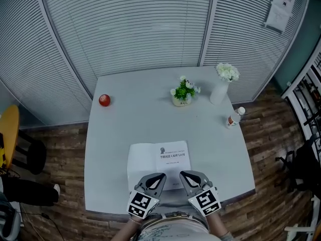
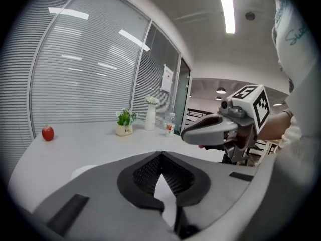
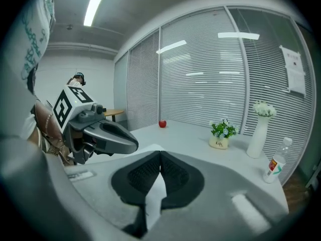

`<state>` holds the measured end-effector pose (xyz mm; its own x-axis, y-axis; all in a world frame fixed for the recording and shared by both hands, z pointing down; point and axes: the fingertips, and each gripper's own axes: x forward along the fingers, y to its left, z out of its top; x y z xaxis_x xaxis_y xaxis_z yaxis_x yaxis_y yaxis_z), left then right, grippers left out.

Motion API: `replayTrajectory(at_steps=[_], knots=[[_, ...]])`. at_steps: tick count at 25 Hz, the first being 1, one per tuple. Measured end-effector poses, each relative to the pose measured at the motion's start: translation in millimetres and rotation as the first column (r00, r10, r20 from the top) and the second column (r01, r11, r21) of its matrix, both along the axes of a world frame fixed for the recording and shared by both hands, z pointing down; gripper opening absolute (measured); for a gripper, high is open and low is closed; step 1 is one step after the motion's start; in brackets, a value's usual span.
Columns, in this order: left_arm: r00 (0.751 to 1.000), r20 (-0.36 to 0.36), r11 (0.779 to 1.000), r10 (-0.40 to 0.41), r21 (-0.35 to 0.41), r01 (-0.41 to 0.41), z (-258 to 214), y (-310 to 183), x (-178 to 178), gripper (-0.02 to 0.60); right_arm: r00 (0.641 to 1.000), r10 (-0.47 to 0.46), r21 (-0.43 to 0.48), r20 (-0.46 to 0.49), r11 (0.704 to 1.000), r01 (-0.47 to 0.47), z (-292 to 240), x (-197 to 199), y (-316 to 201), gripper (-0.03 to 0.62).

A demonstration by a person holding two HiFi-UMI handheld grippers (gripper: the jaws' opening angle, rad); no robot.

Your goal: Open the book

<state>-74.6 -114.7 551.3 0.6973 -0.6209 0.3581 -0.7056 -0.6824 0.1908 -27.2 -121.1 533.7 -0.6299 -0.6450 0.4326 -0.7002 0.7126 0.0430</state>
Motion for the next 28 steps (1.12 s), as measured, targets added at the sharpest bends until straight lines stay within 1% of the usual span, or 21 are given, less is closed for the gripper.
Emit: replayTrajectory(at_steps=[5, 7, 9, 13, 15, 18, 22, 28], knots=[[1.000, -0.030, 0.996, 0.000, 0.085, 0.003, -35, -6, 9, -0.002, 0.999, -0.011, 0.047, 0.036, 0.999, 0.009, -20, -9, -4, 0.003], [0.999, -0.041, 0.995, -0.002, 0.099, 0.006, -45, -9, 11, -0.002, 0.999, -0.017, 0.067, 0.049, 0.998, 0.014, -30, -13, -5, 0.003], [0.998, -0.067, 0.994, -0.004, 0.105, 0.011, -56, -10, 13, -0.002, 0.998, -0.021, 0.087, 0.065, 0.996, 0.015, -41, -16, -6, 0.003], [0.996, -0.089, 0.987, -0.029, 0.152, 0.042, -77, -16, 8, -0.002, 0.995, -0.028, 0.113, 0.098, 0.993, 0.017, -63, -21, -9, 0.003], [0.993, -0.109, 0.985, -0.041, 0.163, 0.058, -88, -19, 5, -0.002, 0.994, -0.039, 0.126, 0.105, 0.992, 0.025, -74, -24, -10, 0.003], [0.993, -0.114, 0.982, -0.044, 0.176, 0.064, -98, -21, 1, -0.002, 0.991, -0.058, 0.146, 0.117, 0.988, 0.040, -90, -29, -8, 0.003], [0.987, -0.154, 0.985, -0.044, 0.161, 0.069, -106, -21, -2, -0.002, 0.988, -0.076, 0.174, 0.135, 0.983, 0.051, -106, -31, -8, 0.003], [0.985, -0.166, 0.985, -0.035, 0.163, 0.063, -113, -19, -2, -0.002, 0.986, -0.082, 0.196, 0.144, 0.979, 0.053, -118, -33, -9, 0.003]])
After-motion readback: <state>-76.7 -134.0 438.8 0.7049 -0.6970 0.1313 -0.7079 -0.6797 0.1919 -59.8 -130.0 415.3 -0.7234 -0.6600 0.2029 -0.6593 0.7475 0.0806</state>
